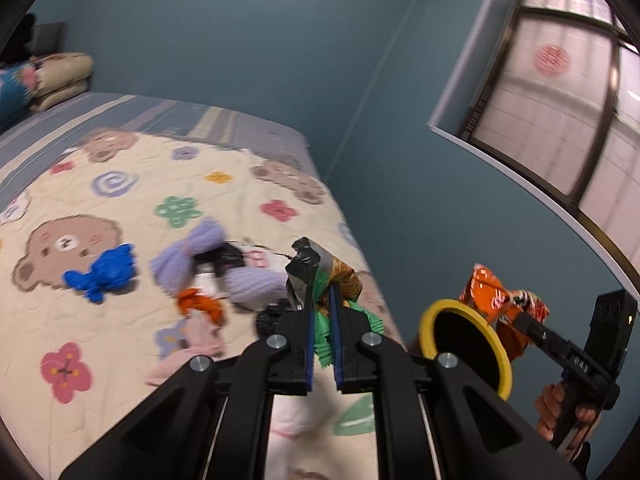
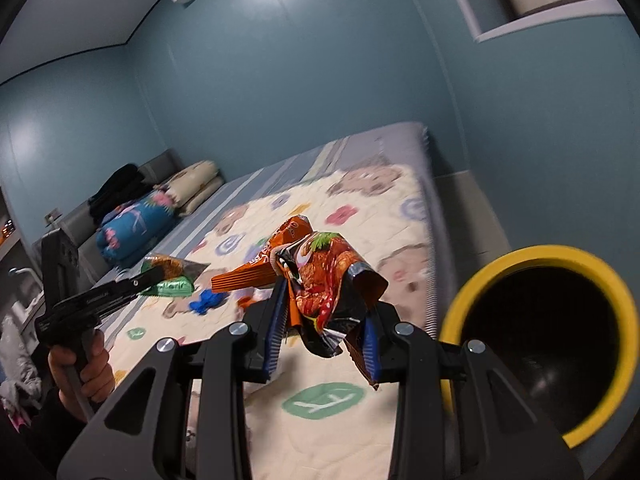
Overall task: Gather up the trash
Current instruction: 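Carry both held wrappers over the yellow-rimmed bin, then open both grippers to drop the wrappers into the bin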
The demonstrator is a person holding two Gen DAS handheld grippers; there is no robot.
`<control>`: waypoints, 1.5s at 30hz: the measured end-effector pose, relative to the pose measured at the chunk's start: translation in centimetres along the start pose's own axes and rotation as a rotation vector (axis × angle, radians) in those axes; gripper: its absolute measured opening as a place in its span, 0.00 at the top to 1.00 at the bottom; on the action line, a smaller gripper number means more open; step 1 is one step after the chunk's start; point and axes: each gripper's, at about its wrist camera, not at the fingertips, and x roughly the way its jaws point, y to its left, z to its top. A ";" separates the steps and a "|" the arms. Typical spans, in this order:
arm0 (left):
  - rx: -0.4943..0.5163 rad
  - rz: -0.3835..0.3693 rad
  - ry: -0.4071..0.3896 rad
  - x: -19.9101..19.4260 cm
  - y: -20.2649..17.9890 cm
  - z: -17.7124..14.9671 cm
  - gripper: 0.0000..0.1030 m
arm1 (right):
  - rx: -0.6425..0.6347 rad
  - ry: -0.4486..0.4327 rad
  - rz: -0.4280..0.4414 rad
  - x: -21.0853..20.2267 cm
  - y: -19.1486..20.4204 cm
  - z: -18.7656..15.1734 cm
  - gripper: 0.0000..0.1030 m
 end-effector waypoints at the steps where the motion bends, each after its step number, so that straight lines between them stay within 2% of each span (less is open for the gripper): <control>1: 0.010 -0.010 0.005 0.3 -0.6 0.0 0.94 | 0.002 -0.014 -0.022 -0.8 -0.5 0.2 0.69; 12: 0.120 -0.139 0.066 5.1 -10.0 0.0 0.94 | 0.080 -0.107 -0.188 -6.4 -6.0 1.0 0.69; 23: 0.193 -0.217 0.172 11.9 -17.1 -2.2 0.94 | 0.181 -0.095 -0.298 -5.7 -11.3 1.5 0.69; 31: 0.201 -0.248 0.251 16.1 -20.3 -4.6 0.94 | 0.244 -0.053 -0.356 -4.2 -15.6 1.0 0.69; 40: 0.189 -0.257 0.322 20.1 -21.8 -6.7 0.94 | 0.282 -0.012 -0.387 -2.4 -18.5 0.4 0.68; 42: 0.206 -0.260 0.323 20.1 -22.4 -7.1 0.94 | 0.288 -0.008 -0.393 -2.2 -18.9 0.4 0.66; 44: 0.217 -0.264 0.331 20.4 -22.8 -7.4 0.92 | 0.295 -0.005 -0.395 -1.8 -19.2 0.4 0.59; 45: 0.214 -0.267 0.336 20.5 -22.9 -7.6 0.87 | 0.299 0.000 -0.395 -1.6 -19.3 0.4 0.57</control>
